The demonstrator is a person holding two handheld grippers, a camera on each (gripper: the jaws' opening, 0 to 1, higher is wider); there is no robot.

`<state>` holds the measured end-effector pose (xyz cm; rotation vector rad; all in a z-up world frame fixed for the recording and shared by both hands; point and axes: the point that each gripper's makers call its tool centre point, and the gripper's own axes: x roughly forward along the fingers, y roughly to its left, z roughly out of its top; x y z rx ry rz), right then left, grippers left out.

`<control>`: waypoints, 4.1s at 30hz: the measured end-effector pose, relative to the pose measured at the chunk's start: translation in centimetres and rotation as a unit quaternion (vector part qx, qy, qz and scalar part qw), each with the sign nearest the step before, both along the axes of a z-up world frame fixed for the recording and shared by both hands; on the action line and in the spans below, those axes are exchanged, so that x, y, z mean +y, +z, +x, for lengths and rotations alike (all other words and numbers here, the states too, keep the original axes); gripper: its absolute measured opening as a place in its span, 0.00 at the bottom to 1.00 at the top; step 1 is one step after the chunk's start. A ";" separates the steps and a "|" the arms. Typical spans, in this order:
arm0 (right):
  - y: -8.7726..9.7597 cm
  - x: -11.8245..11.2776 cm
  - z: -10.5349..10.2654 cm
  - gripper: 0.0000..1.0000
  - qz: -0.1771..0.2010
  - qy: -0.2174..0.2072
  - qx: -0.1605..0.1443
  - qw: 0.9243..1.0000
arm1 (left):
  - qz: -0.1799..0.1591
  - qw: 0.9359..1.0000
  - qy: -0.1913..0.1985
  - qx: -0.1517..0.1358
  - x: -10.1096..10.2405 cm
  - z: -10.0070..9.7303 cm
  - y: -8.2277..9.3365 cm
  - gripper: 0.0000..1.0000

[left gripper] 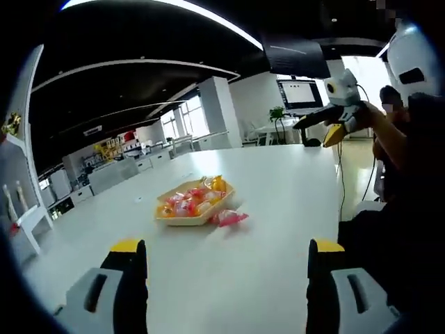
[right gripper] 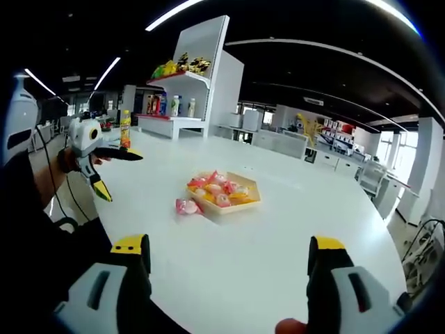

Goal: Pick up the marshmallows scattered on the table and place them into the bowl on the table

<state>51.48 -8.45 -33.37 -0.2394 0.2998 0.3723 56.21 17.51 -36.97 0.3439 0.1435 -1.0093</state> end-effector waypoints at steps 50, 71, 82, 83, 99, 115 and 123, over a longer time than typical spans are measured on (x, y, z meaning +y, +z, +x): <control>-5.9 6.4 3.1 0.90 0.030 0.077 0.061 0.995 | -0.007 0.998 0.052 -0.040 3.0 -0.4 2.2 0.95; -11.1 15.3 9.9 0.87 0.057 0.164 0.122 0.977 | -0.005 0.996 0.063 -0.063 5.1 -0.1 3.3 0.95; -11.5 16.4 12.1 0.84 0.067 0.159 0.128 0.977 | 0.011 0.997 0.059 -0.052 5.4 0.6 2.2 0.95; -11.6 16.5 12.2 0.83 0.067 0.159 0.128 0.977 | 0.010 0.997 0.059 -0.052 5.4 0.6 2.2 0.95; -11.8 15.9 13.8 0.49 0.064 0.131 0.108 0.983 | 0.001 0.998 0.057 -0.036 5.2 0.5 1.9 0.95; -11.5 15.2 14.0 0.36 0.062 0.118 0.092 0.987 | 0.009 0.997 0.064 -0.030 5.5 0.4 1.3 0.95; -11.2 15.2 14.0 0.30 0.051 0.117 0.081 0.989 | 0.014 0.997 0.065 -0.033 5.5 0.3 1.2 0.95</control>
